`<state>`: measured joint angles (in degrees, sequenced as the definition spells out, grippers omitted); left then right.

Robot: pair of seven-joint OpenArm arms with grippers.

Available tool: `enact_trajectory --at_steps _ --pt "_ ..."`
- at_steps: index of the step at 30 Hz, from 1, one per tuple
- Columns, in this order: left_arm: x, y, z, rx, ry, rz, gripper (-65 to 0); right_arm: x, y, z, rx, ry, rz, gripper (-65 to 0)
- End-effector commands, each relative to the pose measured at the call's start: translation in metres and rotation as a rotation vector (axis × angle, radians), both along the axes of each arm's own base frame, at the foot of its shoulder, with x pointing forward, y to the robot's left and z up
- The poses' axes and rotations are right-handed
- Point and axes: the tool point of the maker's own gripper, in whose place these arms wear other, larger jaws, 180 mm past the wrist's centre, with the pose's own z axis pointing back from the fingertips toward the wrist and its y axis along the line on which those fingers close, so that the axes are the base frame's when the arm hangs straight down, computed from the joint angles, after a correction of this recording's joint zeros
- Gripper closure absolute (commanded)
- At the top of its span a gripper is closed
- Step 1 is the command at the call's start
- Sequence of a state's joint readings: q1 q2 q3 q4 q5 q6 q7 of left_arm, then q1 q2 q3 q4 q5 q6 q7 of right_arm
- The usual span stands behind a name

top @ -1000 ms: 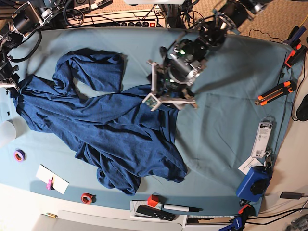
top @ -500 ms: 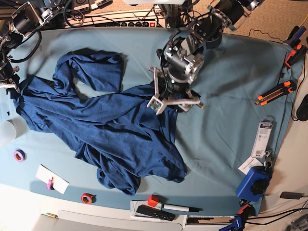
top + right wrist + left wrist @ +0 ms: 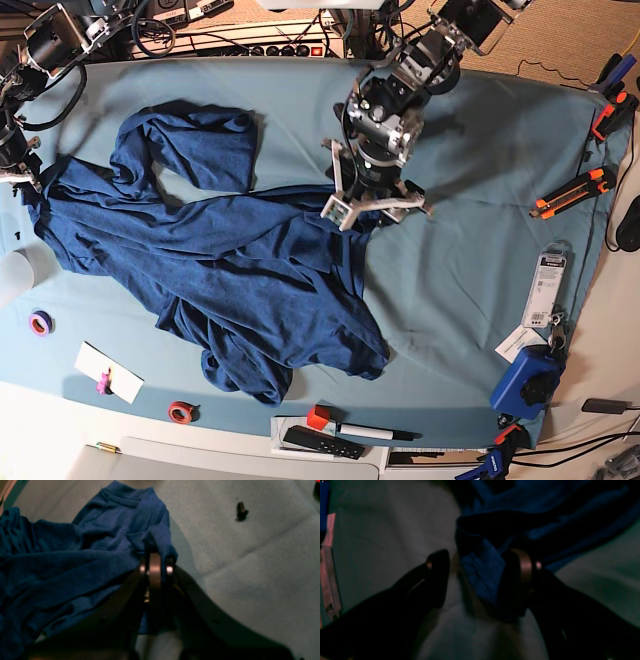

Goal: Layout the t-shirt on the table in an organized manner, then fold the t-shirt properly
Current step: 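Drag the held fabric with the left gripper to spread the t-shirt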

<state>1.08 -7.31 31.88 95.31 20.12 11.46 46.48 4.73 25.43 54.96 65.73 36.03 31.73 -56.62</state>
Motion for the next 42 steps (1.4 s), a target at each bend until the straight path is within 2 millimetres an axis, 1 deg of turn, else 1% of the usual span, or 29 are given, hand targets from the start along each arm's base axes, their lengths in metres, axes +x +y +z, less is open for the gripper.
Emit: enact_trajectory --at_steps 1,6,10,12,15,20,22,24,27,30,32,39,40,42 --pt "0.002 0.011 -0.003 0.032 0.020 0.019 -34.3 0.007 -0.012 0.024 -0.047 -0.055 -0.001 0.0" --pt "0.003 0.031 -0.008 0.060 0.049 0.069 -34.1 0.008 -0.011 0.025 -0.042 -0.065 -0.001 0.0" --pt "0.001 0.041 -0.011 0.089 0.066 0.074 -28.1 0.008 -0.011 0.025 -0.042 -0.064 -0.001 0.0" --pt "0.002 0.043 -0.012 0.094 0.065 0.075 -26.8 0.008 -0.011 0.025 -0.042 -0.064 -0.001 0.0" --pt "0.002 0.046 -0.012 0.105 0.062 0.075 -26.8 0.008 -0.011 0.025 -0.042 -0.064 -0.001 0.0" --pt "0.005 0.059 -0.009 0.164 0.032 0.079 -26.7 0.008 -0.011 0.026 -0.043 -0.065 -0.001 0.0" --pt "0.006 0.062 -0.009 0.168 0.030 0.084 -23.8 0.008 -0.011 0.025 -0.042 -0.064 -0.001 0.0" --pt "0.006 0.064 -0.009 0.169 0.027 0.089 -18.4 0.008 -0.011 0.025 -0.042 -0.064 -0.001 0.0" --pt "0.006 0.063 -0.009 0.169 0.027 0.087 -12.3 0.008 -0.011 0.025 -0.042 -0.064 -0.001 0.0" --pt "0.005 0.063 -0.009 0.169 0.029 0.085 -7.9 0.008 -0.011 0.025 -0.042 -0.064 -0.001 0.0" --pt "0.005 0.063 -0.009 0.170 0.029 0.085 -6.2 0.008 -0.011 0.025 -0.043 -0.064 0.000 0.0" --pt "0.003 0.060 -0.012 0.142 0.051 0.084 -6.3 0.008 -0.011 0.025 -0.043 -0.064 -0.001 0.0" --pt "0.003 0.058 -0.013 0.139 0.056 0.076 -7.0 0.008 -0.011 0.025 -0.042 -0.064 0.000 0.0" --pt "0.002 0.057 -0.014 0.141 0.062 0.060 -10.6 0.008 -0.011 0.025 -0.043 -0.064 -0.001 0.0"
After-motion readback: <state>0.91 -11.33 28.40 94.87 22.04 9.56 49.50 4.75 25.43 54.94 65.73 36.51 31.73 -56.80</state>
